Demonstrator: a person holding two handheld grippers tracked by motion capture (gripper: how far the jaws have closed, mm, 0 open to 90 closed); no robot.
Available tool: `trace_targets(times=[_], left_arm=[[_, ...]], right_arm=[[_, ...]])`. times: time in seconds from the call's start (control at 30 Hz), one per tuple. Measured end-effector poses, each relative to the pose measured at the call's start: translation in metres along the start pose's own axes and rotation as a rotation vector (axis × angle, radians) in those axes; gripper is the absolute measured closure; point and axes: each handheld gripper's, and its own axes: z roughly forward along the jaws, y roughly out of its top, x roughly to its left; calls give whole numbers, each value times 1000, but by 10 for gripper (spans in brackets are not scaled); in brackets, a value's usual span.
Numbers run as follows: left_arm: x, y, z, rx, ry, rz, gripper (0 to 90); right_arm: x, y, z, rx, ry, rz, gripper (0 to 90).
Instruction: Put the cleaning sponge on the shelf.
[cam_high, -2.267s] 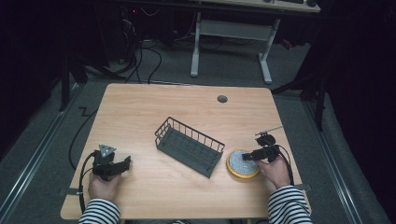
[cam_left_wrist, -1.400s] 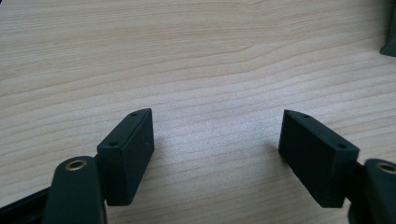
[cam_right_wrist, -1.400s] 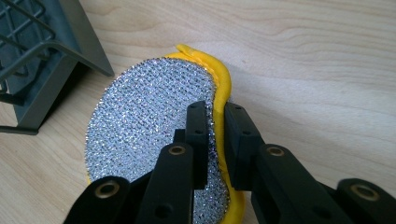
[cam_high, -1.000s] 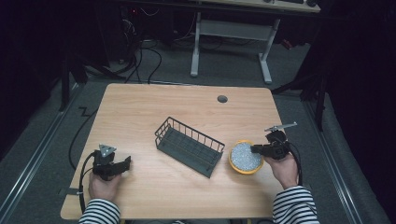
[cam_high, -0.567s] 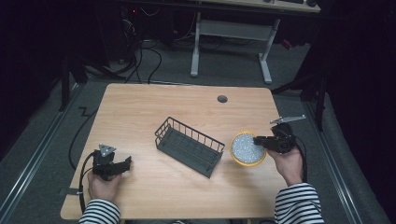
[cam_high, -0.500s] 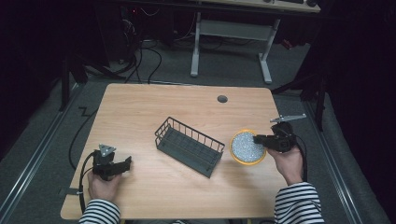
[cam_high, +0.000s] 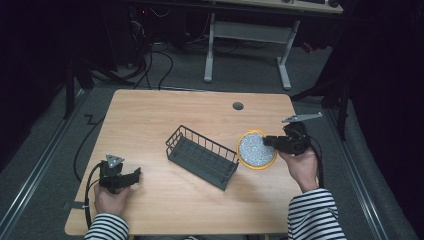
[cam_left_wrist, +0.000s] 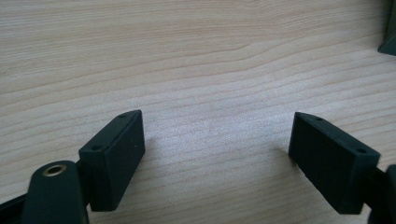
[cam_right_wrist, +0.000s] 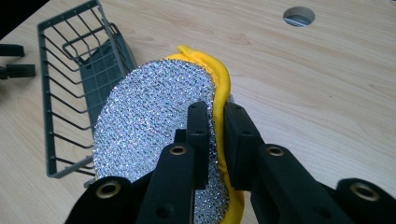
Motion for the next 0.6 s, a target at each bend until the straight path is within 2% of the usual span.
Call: trace_targets(times=[0.4, 0.6], left_arm=[[0, 0, 0, -3, 6, -1, 197], [0, 0, 0, -2, 3, -4, 199]], right_arm=[[23, 23, 13, 0, 36, -51, 817], [37, 33, 27, 11, 49, -80, 816]])
